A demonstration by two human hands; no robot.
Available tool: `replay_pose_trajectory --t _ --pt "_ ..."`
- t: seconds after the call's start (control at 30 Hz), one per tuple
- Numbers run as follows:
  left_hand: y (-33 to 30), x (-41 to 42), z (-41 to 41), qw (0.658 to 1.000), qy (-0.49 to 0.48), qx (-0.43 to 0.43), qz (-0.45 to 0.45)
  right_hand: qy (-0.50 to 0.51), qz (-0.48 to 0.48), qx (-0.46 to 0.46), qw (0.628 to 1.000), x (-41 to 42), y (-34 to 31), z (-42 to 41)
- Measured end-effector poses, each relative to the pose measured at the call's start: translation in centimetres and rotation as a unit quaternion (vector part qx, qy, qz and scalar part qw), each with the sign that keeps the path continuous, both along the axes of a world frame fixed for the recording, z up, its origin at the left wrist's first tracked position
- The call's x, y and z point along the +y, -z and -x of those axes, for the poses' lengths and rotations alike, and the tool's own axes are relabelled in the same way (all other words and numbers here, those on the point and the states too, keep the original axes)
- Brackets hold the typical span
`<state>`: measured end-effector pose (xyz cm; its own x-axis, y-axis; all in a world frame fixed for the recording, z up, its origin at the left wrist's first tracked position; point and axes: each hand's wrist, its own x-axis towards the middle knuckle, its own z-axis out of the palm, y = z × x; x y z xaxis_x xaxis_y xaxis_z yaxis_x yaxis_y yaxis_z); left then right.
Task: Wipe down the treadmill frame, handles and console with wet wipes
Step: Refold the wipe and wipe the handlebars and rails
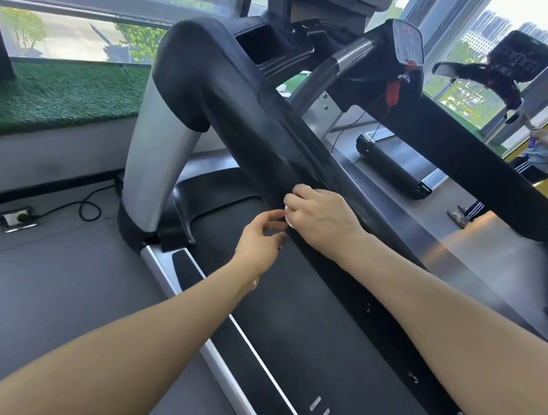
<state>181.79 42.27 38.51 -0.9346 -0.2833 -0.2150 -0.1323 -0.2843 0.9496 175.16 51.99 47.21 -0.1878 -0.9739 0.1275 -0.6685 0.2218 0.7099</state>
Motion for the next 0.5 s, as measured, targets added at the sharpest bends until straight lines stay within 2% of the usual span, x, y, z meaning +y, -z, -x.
replay_pose_trajectory --t 0.1,0.23,0.5 --pt "0.2 -0.4 0.1 1.000 -0.014 -0.007 0.001 -0.001 -0.006 -0.031 1.000 -1.3 -0.6 1.1" --pt "0.1 0.3 -0.1 1.000 -0.027 -0.006 -0.001 0.000 0.015 -0.076 0.997 0.9 -0.7 0.6" --pt "-1.4 5.1 -2.1 0.997 -0.069 0.010 -0.026 -0.001 0.036 -0.080 0.996 7.4 -0.6 -3.1"
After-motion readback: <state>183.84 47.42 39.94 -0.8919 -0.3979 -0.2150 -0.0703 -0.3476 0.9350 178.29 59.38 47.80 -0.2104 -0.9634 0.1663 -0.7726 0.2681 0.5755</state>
